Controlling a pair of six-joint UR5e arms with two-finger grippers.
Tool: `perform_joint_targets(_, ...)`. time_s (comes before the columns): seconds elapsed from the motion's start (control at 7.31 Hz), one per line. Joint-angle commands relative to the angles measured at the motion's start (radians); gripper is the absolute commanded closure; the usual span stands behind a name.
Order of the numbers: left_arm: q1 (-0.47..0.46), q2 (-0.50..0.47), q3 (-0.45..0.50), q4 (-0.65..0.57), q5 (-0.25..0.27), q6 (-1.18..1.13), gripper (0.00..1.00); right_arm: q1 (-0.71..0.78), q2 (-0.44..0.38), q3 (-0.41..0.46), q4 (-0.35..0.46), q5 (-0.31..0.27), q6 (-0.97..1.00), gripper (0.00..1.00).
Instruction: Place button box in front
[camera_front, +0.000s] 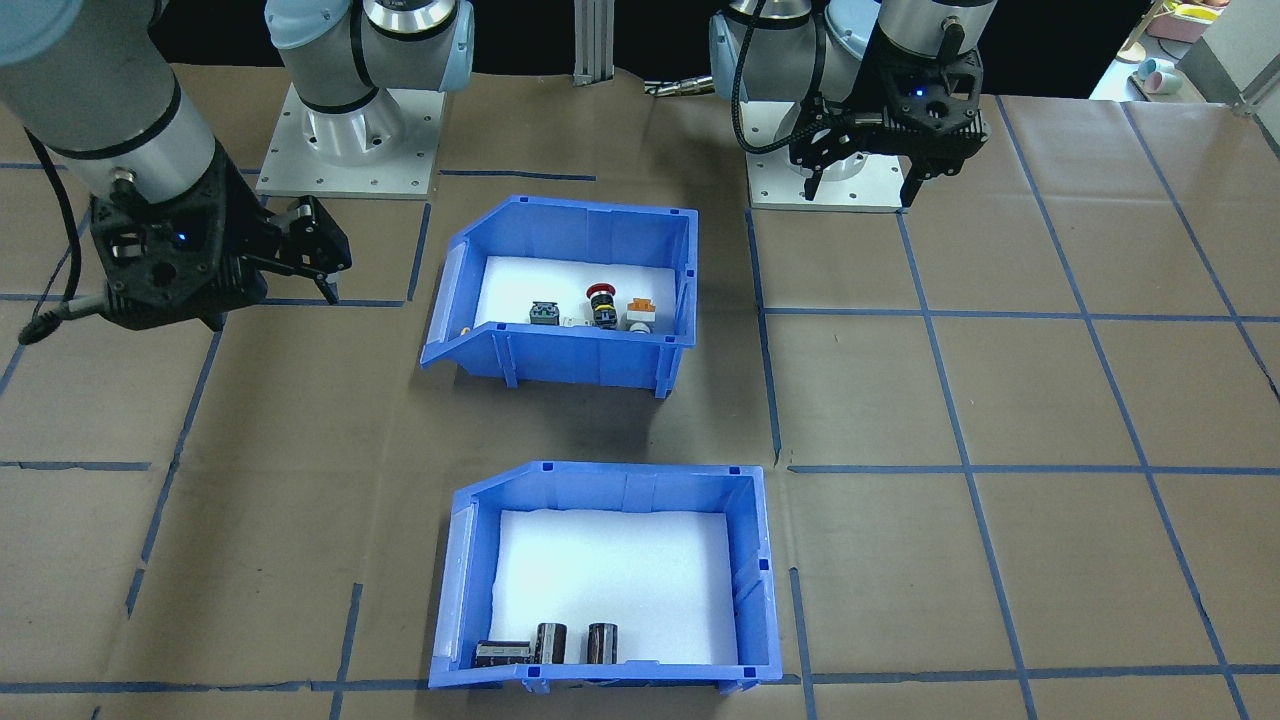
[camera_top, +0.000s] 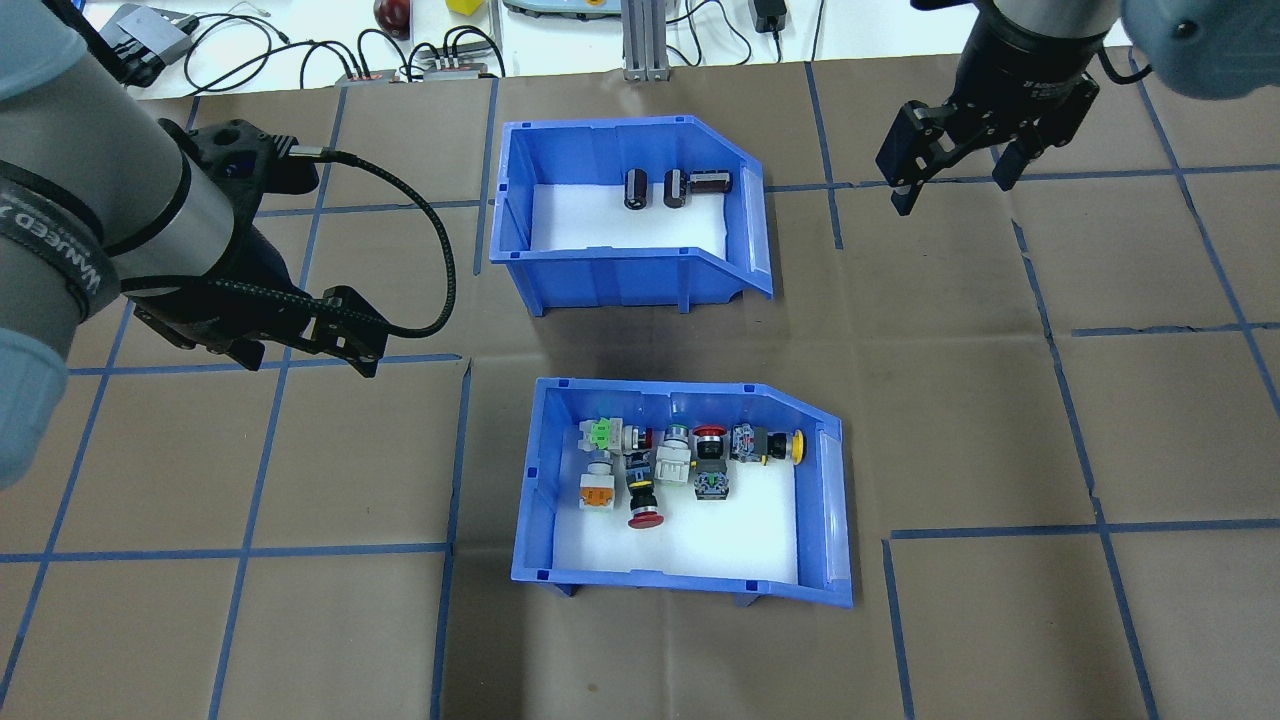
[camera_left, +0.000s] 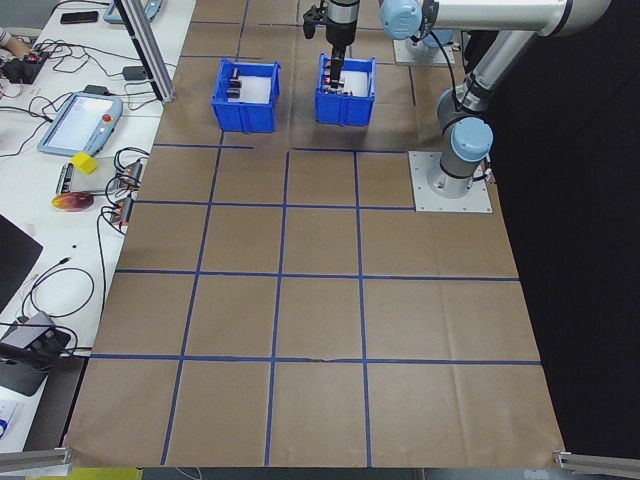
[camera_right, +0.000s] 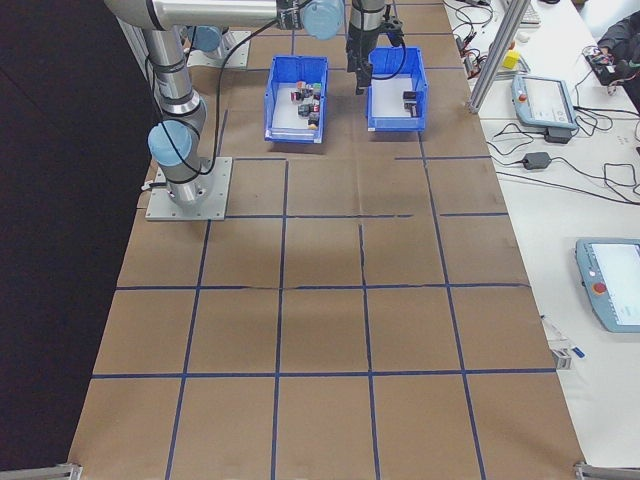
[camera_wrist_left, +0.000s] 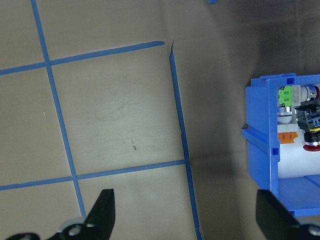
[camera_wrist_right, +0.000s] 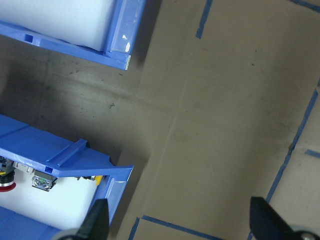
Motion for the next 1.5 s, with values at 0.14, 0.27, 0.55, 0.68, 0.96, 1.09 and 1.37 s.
perform_joint_targets(0.14, -0.017, 0.06, -0.04, -0.013, -0.003, -0.451, 0.01, 0.132, 0.19, -0.162, -0.036, -0.012, -0.257, 0.0)
perform_joint_targets(0.27, -0.018, 0.097, -0.058, -0.091, -0.007, -0.652, 0.01, 0.19, 0.254, -0.235, -0.036, -0.017, -0.325, 0.0)
perform_joint_targets(0.55, -0.085, 0.146, -0.107, -0.132, -0.038, -1.028, 0.01, 0.305, 0.342, -0.331, -0.04, -0.015, -0.502, 0.0)
perform_joint_targets(0.68, -0.166, 0.146, -0.13, -0.132, -0.047, -1.296, 0.01, 0.356, 0.379, -0.351, -0.056, -0.015, -0.538, 0.0)
perform_joint_targets(0.96, -0.274, 0.145, -0.205, -0.113, -0.06, -1.581, 0.01, 0.387, 0.419, -0.366, -0.073, -0.001, -0.629, 0.0)
perform_joint_targets(1.09, -0.279, 0.148, -0.239, -0.075, -0.167, -1.641, 0.02, 0.415, 0.439, -0.366, -0.074, -0.003, -0.714, 0.0)
perform_joint_targets(1.37, -0.303, 0.14, -0.287, -0.022, -0.196, -1.766, 0.02, 0.462, 0.48, -0.36, -0.076, -0.012, -0.744, 0.0)
